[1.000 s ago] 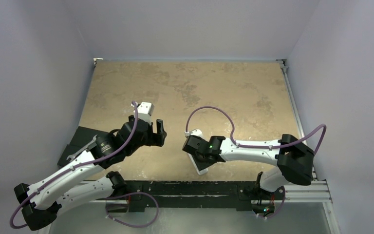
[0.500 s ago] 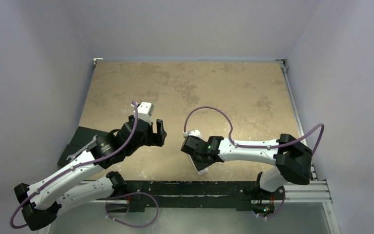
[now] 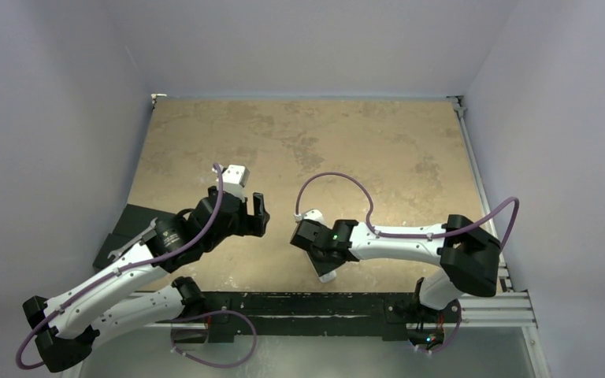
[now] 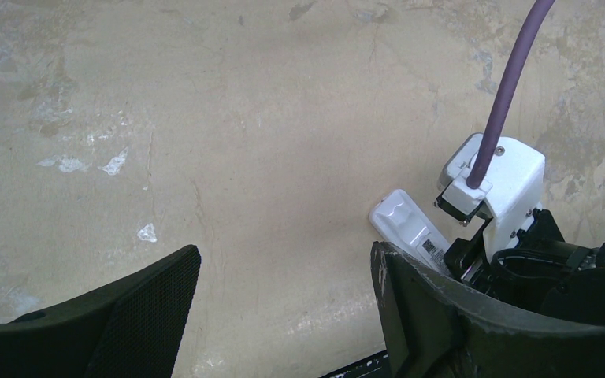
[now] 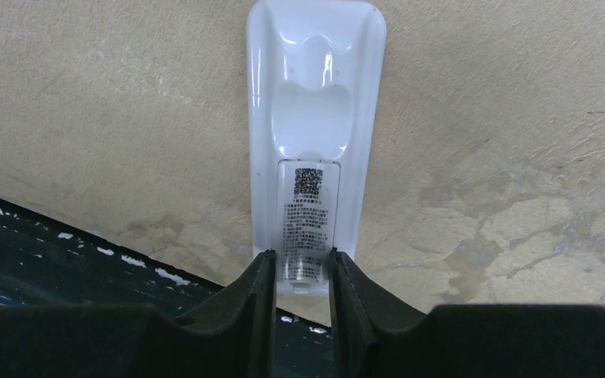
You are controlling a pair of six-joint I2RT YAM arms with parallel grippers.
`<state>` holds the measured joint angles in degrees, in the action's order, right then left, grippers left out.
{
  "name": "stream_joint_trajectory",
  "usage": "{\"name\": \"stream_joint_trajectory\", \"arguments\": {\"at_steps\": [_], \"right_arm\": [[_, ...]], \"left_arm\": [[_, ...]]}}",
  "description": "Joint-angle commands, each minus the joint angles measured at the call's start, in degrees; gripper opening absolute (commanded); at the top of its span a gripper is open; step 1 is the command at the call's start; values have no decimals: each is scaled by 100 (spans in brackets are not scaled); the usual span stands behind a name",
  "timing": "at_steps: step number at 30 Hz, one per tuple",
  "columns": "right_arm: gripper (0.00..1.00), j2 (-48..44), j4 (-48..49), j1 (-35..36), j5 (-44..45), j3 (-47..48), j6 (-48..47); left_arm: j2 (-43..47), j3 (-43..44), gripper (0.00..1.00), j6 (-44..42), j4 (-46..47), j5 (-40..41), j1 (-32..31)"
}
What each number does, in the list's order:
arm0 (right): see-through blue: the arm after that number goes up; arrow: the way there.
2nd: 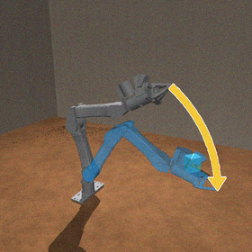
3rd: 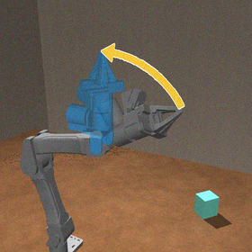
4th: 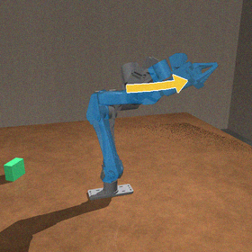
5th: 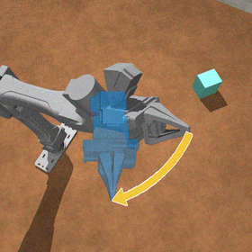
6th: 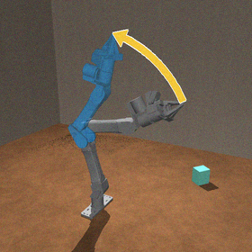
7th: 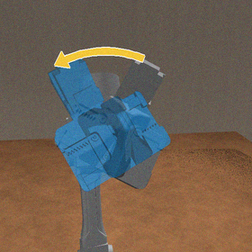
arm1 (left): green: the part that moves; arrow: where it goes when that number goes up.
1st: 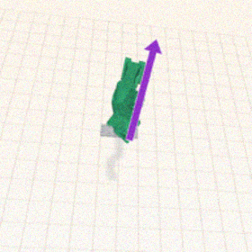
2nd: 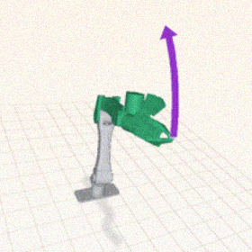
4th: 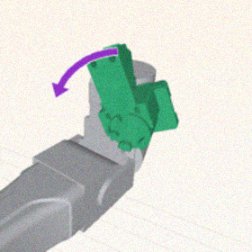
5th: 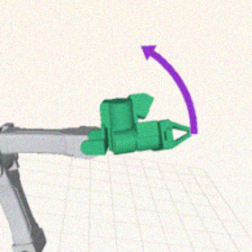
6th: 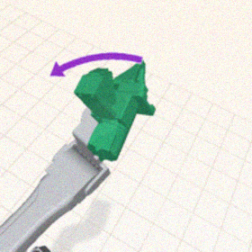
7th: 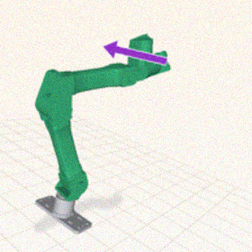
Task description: Load the batteries into the remote control
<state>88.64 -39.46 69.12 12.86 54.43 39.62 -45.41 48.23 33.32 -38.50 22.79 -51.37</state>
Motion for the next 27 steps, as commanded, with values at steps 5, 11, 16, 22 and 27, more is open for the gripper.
{"name": "stream_joint_trajectory", "arguments": {"at_steps": [5,11,16,22,27], "right_arm": [[0,52,-22,49,198,256,-24],[3,113,-44,49,261,291,-19],[22,153,-36,49,276,296,-15],[31,161,-35,49,298,305,-15],[39,157,-35,49,305,318,0]], "left_arm": [[6,135,79,-94,87,86,24],[-4,135,79,-99,82,94,25],[-3,135,79,-104,85,94,29],[-24,141,79,-107,83,103,26],[-30,136,79,-107,79,103,26]]}}
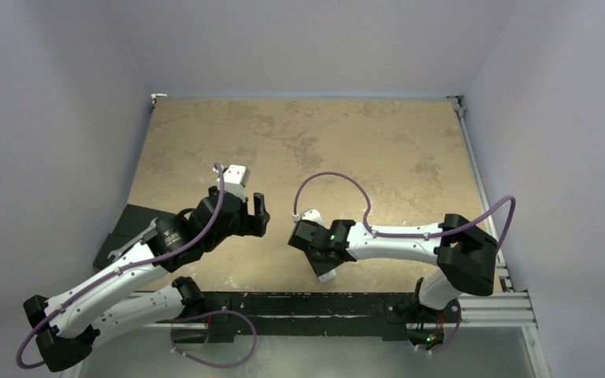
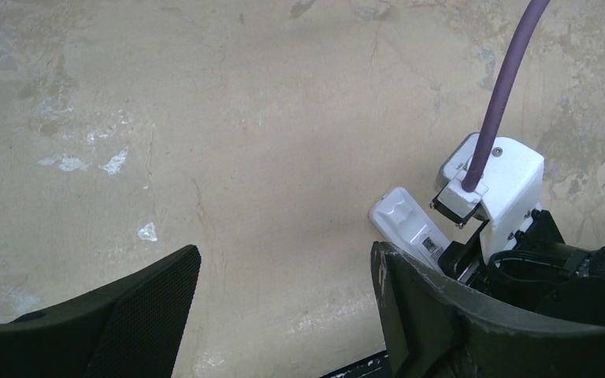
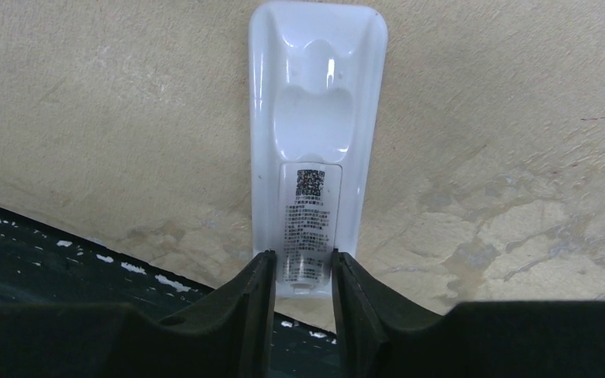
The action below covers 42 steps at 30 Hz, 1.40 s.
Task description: Load the batteries into the remote control
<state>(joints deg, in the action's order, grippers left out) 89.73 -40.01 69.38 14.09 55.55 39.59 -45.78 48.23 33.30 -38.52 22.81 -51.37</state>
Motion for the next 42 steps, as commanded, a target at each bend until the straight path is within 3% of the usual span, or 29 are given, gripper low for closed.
{"name": "stream_joint_trajectory", "arguments": {"at_steps": [1,7,16,20,24,26,42], "right_arm": [[40,51,19,22,188,210,3],[51,5,15,22,191,228,10],[52,-230,-25,22,231,205,89],[39,-360,-17,22,244,134,143],[10,-412,11,22,228,80,170],[0,-413,19,22,227,66,171],[0,-344,97,22,302,-53,260]], "left_arm": [[8,135,79,-104,80,101,30],[7,137,80,-102,80,101,28],[11,135,80,-96,81,110,31],[16,137,80,-90,77,110,25],[16,128,80,-87,81,112,28],[16,126,80,-83,75,110,27],[-25,126,80,-86,81,110,27]]}}
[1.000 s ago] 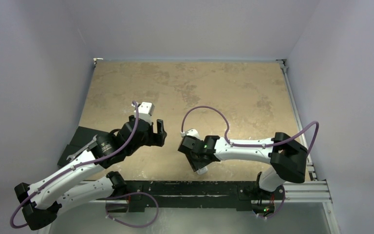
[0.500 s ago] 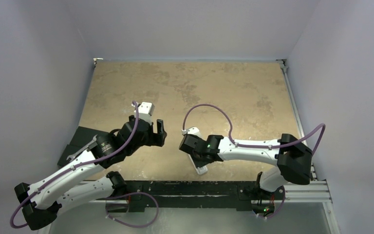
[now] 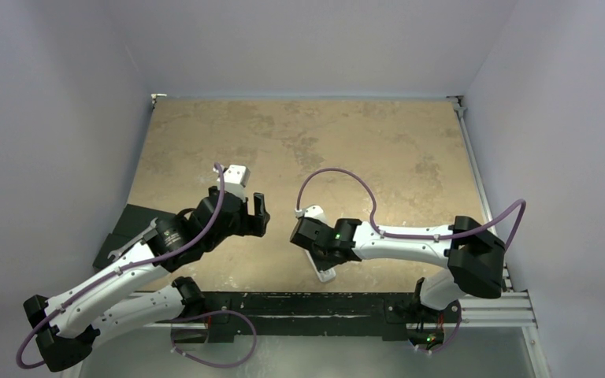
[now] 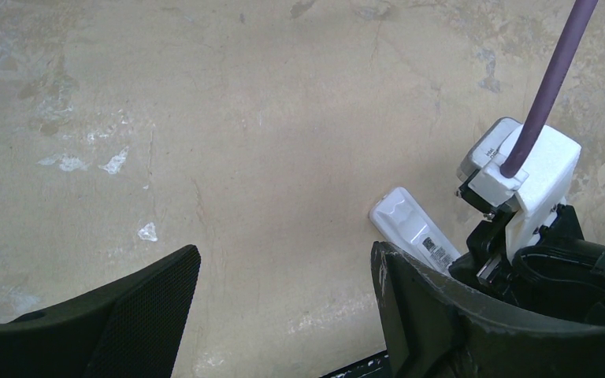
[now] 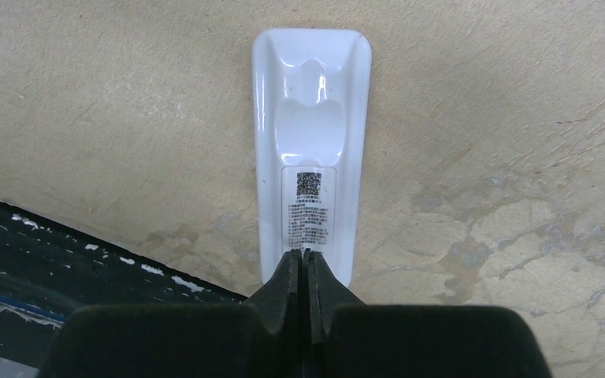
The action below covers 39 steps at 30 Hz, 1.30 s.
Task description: Load the batteries into the remote control
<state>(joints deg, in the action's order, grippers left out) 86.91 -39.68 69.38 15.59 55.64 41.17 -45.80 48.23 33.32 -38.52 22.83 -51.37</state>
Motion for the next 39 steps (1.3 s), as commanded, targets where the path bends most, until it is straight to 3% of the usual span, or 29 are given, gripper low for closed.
{"name": "stream_joint_trajectory", "arguments": {"at_steps": [1,39], "right_arm": [[0,-49,73,22,142,-68,93],[0,364,499,22,-142,-238,-135]], "left_arm": [[-29,130,80,-86,81,104,31],[-240,134,80,-100,75,138,31]]}}
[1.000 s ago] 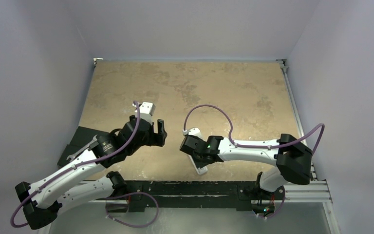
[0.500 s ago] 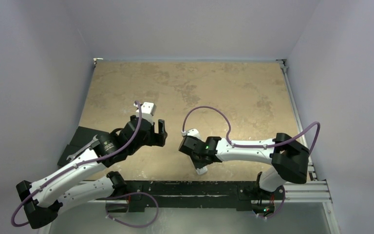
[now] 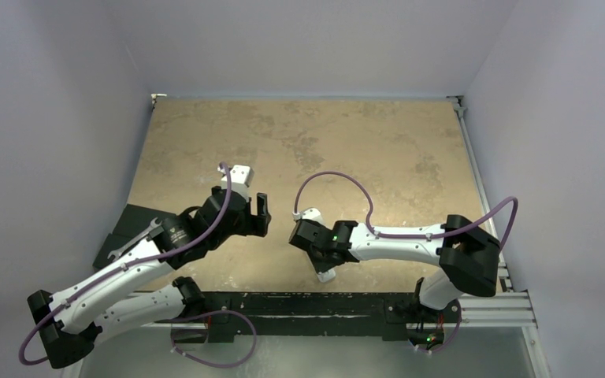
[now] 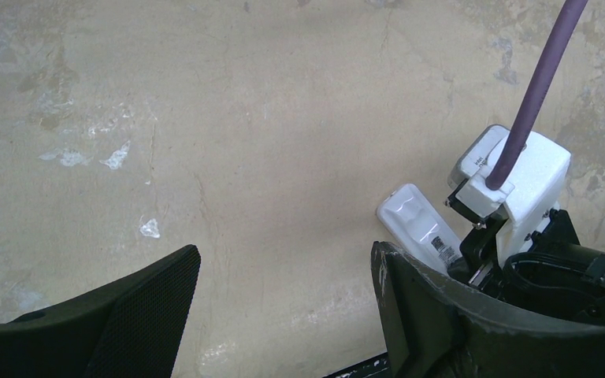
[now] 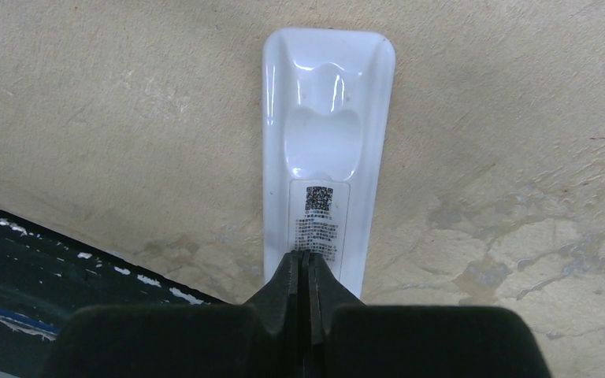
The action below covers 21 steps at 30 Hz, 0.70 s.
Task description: Load the batteries into the remote control
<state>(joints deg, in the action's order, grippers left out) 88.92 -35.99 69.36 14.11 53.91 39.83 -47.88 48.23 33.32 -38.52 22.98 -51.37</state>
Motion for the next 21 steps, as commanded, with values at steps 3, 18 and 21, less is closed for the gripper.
{"name": "stream_joint_trajectory", "arguments": {"at_steps": [3,18,21], "right_arm": [[0,88,87,25,47,-65,7],[27,-763,189,20,251,-121,20],[36,-853,214,22,343,-120,-21]], "left_arm": [[-54,130,80,-85,73,133,28],[-212,134,80,-65,52,205,31],[-239,143,80,-59,38,231,30]]}}
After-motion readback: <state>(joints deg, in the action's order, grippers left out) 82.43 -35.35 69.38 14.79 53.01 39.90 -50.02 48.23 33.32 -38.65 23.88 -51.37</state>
